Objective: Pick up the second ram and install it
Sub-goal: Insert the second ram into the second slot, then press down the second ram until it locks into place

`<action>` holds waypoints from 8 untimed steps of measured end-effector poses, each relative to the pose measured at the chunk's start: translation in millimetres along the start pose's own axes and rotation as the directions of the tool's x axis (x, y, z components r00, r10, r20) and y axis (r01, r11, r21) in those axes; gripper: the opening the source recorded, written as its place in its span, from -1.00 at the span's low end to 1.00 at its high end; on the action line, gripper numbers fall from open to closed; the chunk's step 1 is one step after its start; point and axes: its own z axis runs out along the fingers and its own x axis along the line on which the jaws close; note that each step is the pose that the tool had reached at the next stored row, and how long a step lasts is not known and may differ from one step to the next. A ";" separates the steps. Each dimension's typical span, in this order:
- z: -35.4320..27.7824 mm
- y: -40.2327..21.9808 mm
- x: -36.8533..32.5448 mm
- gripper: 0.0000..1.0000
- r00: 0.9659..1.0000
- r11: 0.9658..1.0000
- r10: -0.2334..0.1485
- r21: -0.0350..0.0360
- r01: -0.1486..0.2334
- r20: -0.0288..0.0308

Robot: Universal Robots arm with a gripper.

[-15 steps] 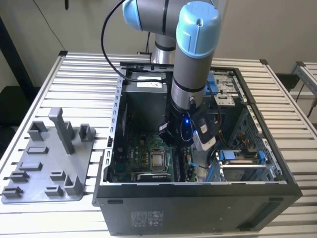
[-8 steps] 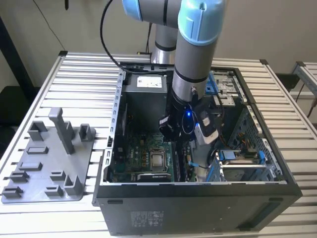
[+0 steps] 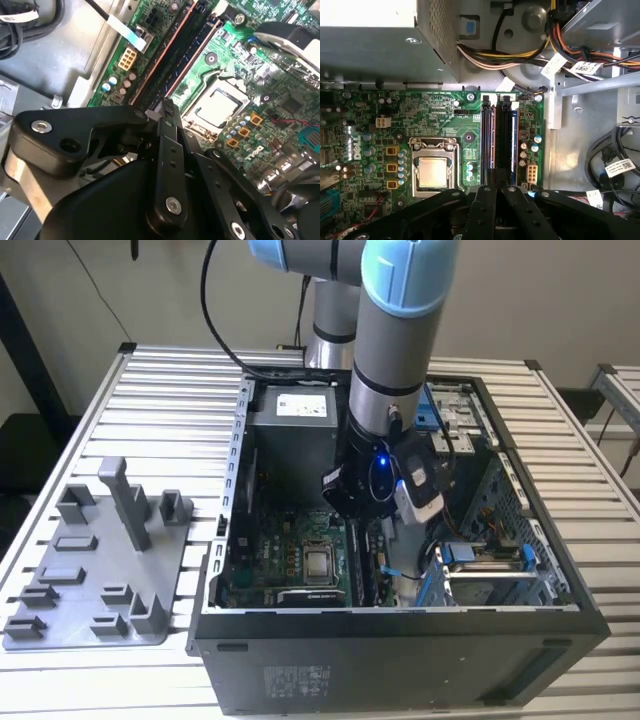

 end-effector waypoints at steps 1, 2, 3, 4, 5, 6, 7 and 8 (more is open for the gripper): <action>-0.1 0.0 0.0 -0.79 1.000 1.000 0.000 -0.001 0.000 0.000; 0.0 0.0 0.0 -0.79 1.000 1.000 0.000 -0.002 0.000 0.000; 0.0 0.0 0.0 -0.79 1.000 1.000 0.000 -0.003 0.000 0.000; -0.1 0.0 0.0 -0.79 1.000 1.000 0.000 -0.003 0.000 0.000; 0.0 0.0 0.0 -0.79 1.000 1.000 0.000 -0.004 0.000 0.000; -0.1 0.0 0.0 -0.79 1.000 1.000 0.000 -0.005 0.000 0.000; -0.1 0.0 0.0 -0.79 1.000 1.000 0.000 -0.006 0.000 0.000; -0.1 0.0 0.0 -0.79 1.000 1.000 0.000 -0.007 0.000 0.000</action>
